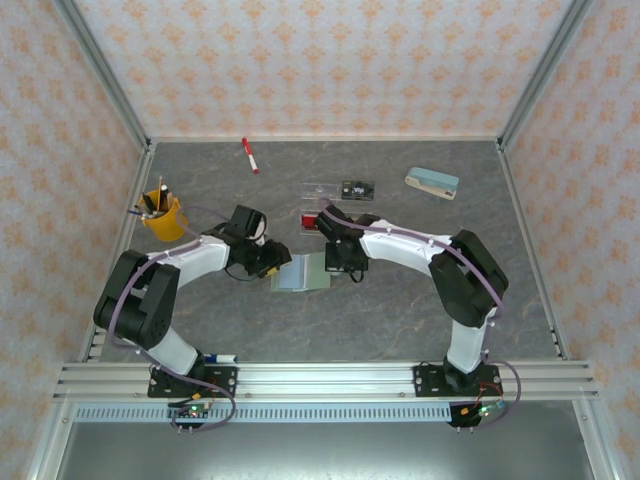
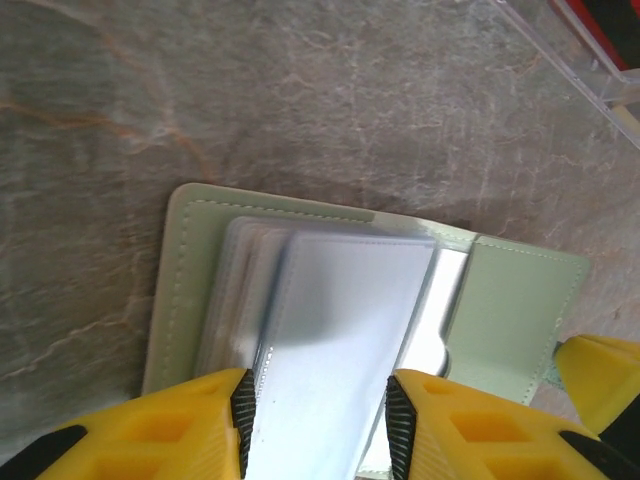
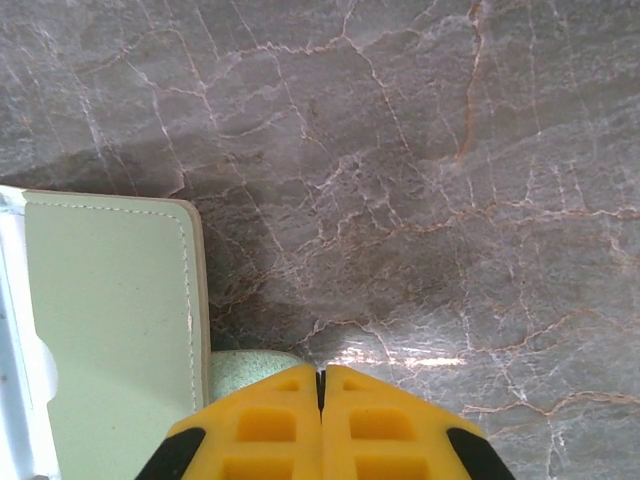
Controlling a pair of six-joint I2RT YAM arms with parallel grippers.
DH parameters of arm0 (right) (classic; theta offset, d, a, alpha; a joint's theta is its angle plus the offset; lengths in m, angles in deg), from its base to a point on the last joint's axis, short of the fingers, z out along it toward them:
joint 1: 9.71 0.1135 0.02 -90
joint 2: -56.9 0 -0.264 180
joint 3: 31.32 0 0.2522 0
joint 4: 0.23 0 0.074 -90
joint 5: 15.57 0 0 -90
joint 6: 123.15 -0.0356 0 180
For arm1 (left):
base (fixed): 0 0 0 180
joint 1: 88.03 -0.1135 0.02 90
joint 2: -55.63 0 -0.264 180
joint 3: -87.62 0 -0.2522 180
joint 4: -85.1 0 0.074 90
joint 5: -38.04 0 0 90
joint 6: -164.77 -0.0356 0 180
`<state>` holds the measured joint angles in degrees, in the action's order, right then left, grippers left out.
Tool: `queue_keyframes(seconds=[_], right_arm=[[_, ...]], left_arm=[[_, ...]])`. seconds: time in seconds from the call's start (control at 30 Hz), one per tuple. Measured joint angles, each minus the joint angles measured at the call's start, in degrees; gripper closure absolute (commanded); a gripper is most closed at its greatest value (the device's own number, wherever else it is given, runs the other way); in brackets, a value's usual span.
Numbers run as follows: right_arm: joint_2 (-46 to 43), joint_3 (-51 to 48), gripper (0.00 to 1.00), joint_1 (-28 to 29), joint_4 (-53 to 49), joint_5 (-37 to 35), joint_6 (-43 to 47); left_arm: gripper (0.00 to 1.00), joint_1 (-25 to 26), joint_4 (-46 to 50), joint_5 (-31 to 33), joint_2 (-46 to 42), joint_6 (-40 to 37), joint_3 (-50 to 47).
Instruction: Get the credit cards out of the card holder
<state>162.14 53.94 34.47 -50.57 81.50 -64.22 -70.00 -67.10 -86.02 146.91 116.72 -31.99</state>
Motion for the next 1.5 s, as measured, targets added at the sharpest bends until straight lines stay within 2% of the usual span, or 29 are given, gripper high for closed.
queue_keyframes(seconds=[0.2, 0.4, 0.87, 1.13, 1.33, 1.5], right_arm=[[0.2, -0.2, 1.0, -0.3, 0.3, 0.3, 0.0], [0.9, -0.9, 1.0, -0.4, 1.0, 0.5, 0.0], [1.9, -1.6, 1.0, -0.5, 1.6, 0.9, -0.2], [2.1, -1.9, 1.0, -0.5, 2.1, 0.9, -0.4], [2.2, -1.9, 1.0, -0.5, 2.1, 0.9, -0.4], [2.2, -2.0, 1.0, -0.5, 2.3, 0.9, -0.4]], left_arm=[[0.54, 0.4, 0.5, 0.2, 1.1, -0.6, 1.0], [0.52, 0.4, 3.3, 2.9, 1.2, -2.5, 2.3], [0.66, 2.6, 4.4, 2.8, 2.5, -3.5, 3.0], [0.6, 2.6, 6.7, 4.2, 2.3, -5.2, 4.0], [0.67, 2.6, 7.6, 4.1, 0.1, -6.1, 4.1], [0.66, 3.1, 7.7, 4.1, 0.2, -6.0, 4.2]])
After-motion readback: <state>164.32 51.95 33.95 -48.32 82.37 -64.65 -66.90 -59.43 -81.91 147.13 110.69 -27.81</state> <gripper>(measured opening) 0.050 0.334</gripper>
